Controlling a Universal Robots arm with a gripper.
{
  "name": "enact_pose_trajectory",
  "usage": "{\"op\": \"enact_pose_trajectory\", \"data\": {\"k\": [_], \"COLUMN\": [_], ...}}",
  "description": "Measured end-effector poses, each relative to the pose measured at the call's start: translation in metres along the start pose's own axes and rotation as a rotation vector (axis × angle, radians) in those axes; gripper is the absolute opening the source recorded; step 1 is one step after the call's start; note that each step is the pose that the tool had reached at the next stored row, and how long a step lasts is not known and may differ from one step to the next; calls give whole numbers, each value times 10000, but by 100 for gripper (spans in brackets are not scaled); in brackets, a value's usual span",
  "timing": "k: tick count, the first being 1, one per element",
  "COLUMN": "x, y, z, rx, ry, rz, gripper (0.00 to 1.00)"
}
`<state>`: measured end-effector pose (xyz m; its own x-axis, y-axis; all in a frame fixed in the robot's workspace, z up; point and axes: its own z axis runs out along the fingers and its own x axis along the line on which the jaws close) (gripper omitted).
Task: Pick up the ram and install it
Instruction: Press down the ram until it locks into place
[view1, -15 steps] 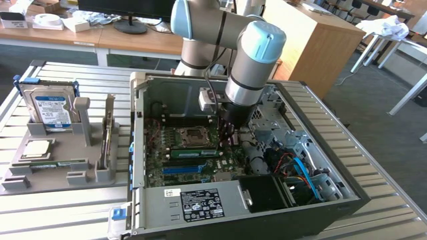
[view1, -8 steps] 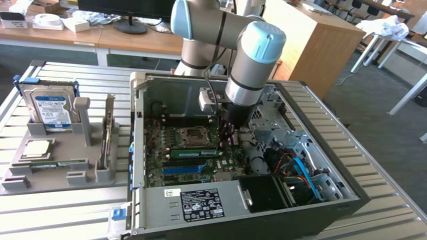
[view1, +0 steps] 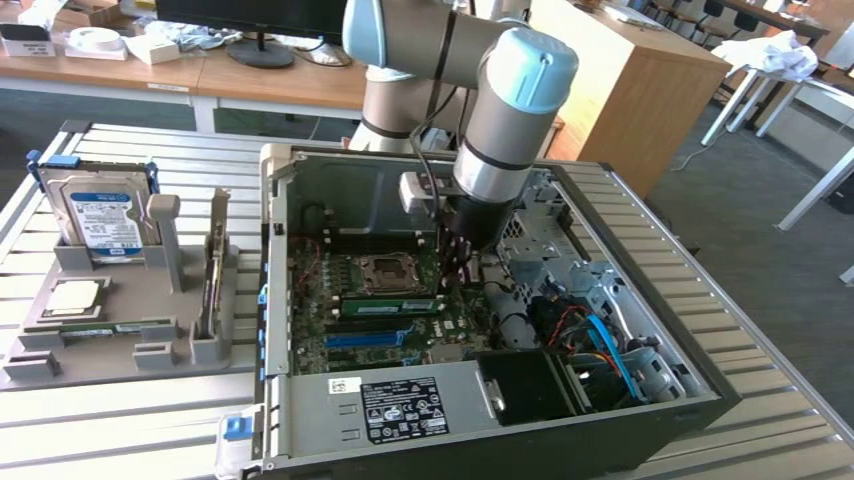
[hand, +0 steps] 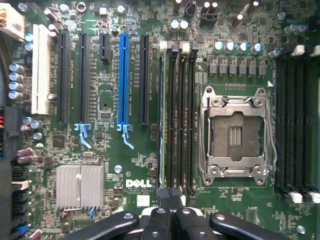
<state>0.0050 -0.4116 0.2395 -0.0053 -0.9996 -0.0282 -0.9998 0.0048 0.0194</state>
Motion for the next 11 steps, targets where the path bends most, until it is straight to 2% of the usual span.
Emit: {"op": "enact_pose_trajectory", "data": {"k": [4,11], "x": [-2,-2], "y": [1,7], "z": [-60,-60], "rx": [-8,-8], "ry": [0,-2], "rz": [0,-1], "gripper": [10,10]}}
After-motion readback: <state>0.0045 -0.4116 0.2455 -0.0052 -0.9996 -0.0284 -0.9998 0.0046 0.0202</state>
